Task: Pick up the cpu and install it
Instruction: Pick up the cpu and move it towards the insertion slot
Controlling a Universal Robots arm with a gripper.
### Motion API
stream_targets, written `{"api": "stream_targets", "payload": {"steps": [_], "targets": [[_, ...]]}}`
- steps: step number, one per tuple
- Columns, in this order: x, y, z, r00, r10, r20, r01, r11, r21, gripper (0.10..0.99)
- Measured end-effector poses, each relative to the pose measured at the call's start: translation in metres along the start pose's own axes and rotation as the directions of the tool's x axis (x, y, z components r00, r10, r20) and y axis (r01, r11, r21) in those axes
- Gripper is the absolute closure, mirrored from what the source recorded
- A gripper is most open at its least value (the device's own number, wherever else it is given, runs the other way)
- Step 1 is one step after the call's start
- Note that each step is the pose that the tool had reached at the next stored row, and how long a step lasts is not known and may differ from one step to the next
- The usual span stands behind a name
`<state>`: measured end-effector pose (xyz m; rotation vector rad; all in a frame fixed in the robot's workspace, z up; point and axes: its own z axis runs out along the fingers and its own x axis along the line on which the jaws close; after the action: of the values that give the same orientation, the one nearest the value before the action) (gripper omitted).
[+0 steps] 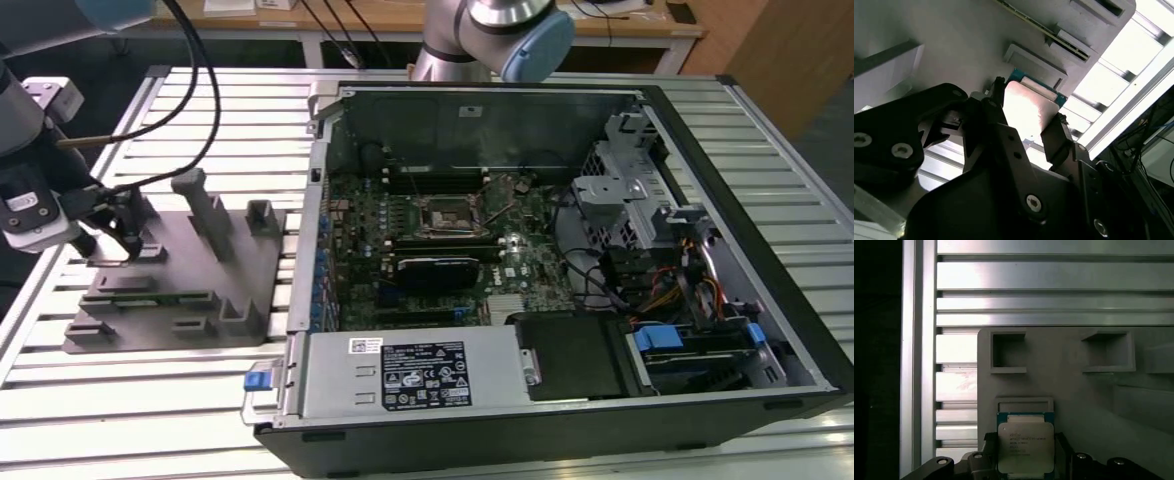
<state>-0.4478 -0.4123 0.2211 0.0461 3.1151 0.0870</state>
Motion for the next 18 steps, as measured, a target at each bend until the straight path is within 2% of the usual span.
{"api": "stream_targets", "payload": {"steps": [18], "targets": [[-0.0006,0.0014,-0.0256,1.0,0.0,0.0003,0.0,1.0,0.0,0.545]]}}
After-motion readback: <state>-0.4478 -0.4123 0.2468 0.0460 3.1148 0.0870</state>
